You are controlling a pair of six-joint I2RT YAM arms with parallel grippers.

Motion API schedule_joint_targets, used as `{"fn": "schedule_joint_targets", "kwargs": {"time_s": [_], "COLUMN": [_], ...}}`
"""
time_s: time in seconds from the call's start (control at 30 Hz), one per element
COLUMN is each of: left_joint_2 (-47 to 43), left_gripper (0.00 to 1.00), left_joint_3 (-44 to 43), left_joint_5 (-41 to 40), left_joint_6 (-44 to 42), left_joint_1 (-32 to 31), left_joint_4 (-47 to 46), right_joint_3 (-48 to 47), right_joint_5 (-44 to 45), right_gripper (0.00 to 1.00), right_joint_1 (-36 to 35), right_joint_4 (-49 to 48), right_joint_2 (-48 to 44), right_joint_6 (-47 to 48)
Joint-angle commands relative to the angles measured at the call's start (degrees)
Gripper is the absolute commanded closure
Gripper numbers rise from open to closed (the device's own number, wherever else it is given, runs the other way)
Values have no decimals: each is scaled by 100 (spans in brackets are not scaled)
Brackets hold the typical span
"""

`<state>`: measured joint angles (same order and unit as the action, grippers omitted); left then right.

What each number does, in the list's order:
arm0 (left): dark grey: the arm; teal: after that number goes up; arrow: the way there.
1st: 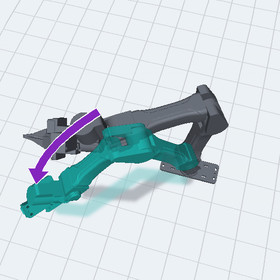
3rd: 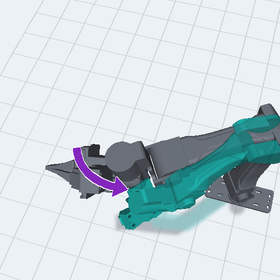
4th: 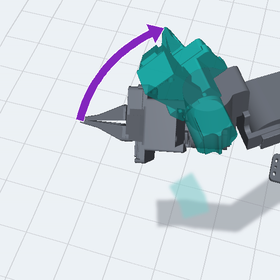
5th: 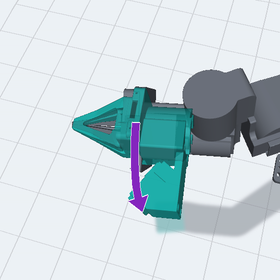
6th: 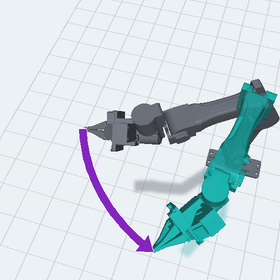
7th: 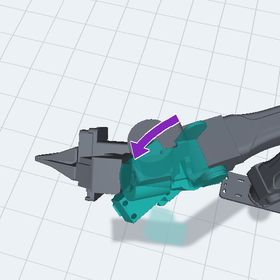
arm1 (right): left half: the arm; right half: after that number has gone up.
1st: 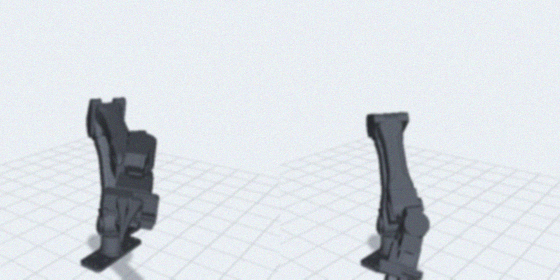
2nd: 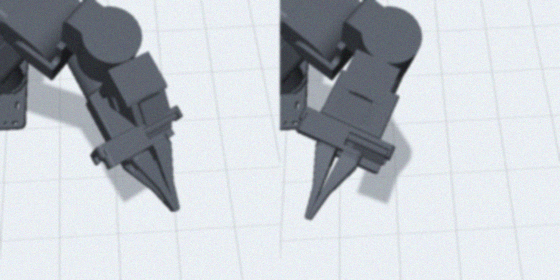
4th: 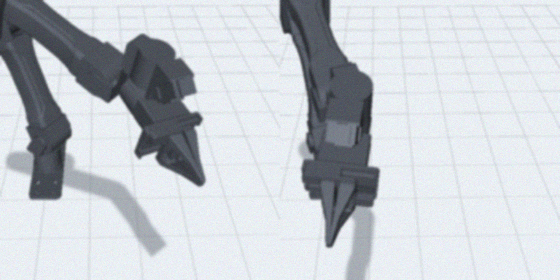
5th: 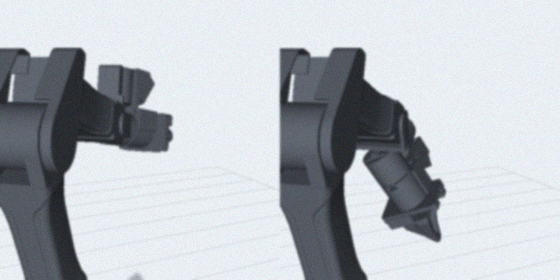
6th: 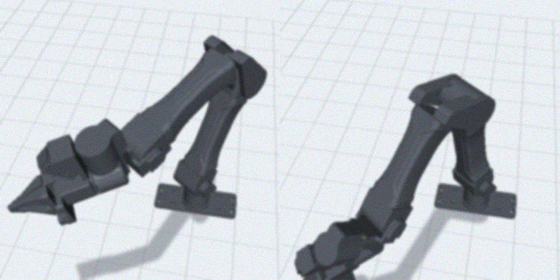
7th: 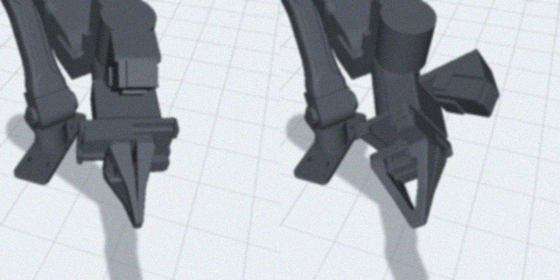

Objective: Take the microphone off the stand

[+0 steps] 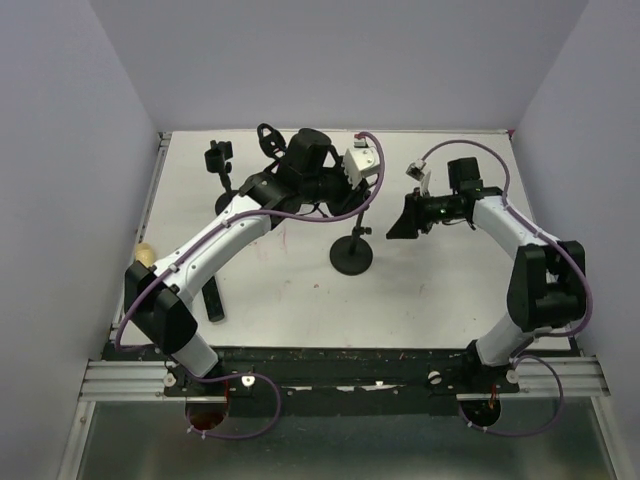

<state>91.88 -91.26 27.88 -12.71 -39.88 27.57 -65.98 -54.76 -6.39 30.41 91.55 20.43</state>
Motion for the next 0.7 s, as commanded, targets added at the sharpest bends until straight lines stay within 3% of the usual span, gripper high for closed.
{"fn": "schedule_joint_targets", "kwargs": {"time_s": [0.0,0.13,0.37,0.67], "left_joint_2": [-381,-390,-381,-407], "left_gripper": [100,100,100,100], "left_joint_3": [354,451,478,460], "left_joint_5": [174,244,446,534], "left_joint_6": [-442,-504,-417,-460], "left_joint_1": [15,15,6,6], "left_joint_4": [-621,-639,-648,-534], "right_joint_3": [111,225,507,147], "right_joint_5": [-1501,-1835,-1968,-1995], "right_gripper": [36,36,40,47], "right_joint_1": [-11,-11,-20,-160], "right_joint_4": [80,-464,-2389,-2655], "right_joint_2": [380,662,1013,1401], "right_joint_6": [-1900,-2752,-4589,-4679]}}
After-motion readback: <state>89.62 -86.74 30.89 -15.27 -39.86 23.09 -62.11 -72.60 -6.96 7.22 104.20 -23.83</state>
